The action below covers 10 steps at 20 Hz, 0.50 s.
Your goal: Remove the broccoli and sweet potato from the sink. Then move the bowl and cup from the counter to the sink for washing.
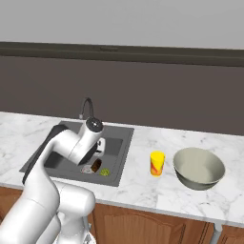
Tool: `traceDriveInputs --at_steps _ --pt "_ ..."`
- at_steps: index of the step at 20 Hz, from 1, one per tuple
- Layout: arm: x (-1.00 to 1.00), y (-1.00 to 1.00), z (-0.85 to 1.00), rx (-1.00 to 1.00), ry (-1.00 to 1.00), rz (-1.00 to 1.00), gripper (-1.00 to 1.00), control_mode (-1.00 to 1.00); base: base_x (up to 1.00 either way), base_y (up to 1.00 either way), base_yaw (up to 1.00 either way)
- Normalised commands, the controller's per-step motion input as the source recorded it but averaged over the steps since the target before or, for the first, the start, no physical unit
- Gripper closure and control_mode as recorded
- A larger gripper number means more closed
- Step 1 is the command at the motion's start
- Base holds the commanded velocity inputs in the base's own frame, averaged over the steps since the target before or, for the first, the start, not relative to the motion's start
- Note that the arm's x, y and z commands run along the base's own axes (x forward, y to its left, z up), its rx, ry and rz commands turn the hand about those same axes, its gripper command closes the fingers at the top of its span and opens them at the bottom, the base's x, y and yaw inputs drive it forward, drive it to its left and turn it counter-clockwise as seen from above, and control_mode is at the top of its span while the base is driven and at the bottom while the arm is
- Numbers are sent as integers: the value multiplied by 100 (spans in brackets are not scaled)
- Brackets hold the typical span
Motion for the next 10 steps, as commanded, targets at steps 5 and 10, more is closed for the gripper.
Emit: traceDriveInputs --at_steps 5,10 --pt "11 12 -17 0 0 0 -100 -100 0 0 0" --pt "12 10 -16 -2 0 0 -100 -100 0 0 0"
